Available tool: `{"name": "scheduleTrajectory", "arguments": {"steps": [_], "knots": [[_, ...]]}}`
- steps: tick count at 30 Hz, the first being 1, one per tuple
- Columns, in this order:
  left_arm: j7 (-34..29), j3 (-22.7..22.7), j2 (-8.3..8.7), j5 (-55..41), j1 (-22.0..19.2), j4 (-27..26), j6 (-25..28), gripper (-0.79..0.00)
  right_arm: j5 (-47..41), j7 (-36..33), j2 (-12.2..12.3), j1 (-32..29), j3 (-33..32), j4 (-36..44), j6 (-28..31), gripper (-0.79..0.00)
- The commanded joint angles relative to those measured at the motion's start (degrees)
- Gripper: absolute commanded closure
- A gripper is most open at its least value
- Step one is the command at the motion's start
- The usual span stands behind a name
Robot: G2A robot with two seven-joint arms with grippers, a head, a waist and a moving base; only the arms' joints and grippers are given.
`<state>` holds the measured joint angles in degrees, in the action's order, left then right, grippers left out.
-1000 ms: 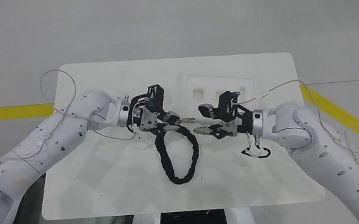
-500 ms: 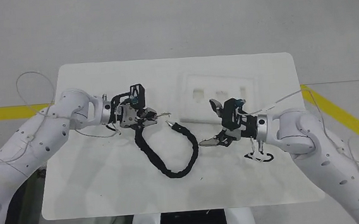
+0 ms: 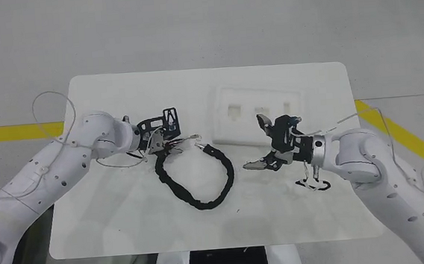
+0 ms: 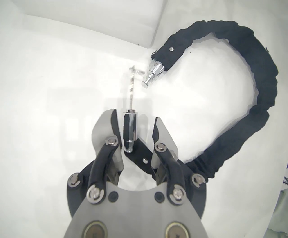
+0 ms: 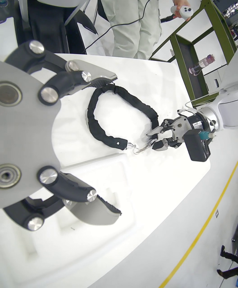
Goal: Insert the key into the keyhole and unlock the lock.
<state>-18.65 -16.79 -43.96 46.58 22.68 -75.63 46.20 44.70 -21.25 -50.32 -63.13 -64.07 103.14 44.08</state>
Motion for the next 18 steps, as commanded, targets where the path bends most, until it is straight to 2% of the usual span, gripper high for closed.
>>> {"name": "scheduleTrajectory", "arguments": {"steps": [1,4,8,12,18], "knots": [[0.4,-0.4,-0.35,-0.1,0.1,0.8,0.3,-0.785,0.4,0.3,0.1,-0.6,-0.7,0.0,0.1,-0.785],[2.9,-1.9,-0.67,-0.3,0.2,1.9,0.3,-0.785,1.8,1.6,0.2,-1.1,-1.7,0.1,0.5,-0.785],[12.0,-5.3,-0.35,1.0,0.5,4.1,0.9,-0.785,7.5,6.9,0.0,0.1,-3.3,-1.7,1.5,-0.785],[20.8,-8.5,0.13,6.3,0.6,6.5,1.3,-0.785,15.1,13.0,-0.2,2.2,-4.4,-5.7,0.9,-0.785],[33.5,-11.9,-0.07,13.0,0.7,12.1,-0.9,-0.785,24.9,19.2,-0.3,5.8,-6.0,-9.8,0.0,-0.785]]}}
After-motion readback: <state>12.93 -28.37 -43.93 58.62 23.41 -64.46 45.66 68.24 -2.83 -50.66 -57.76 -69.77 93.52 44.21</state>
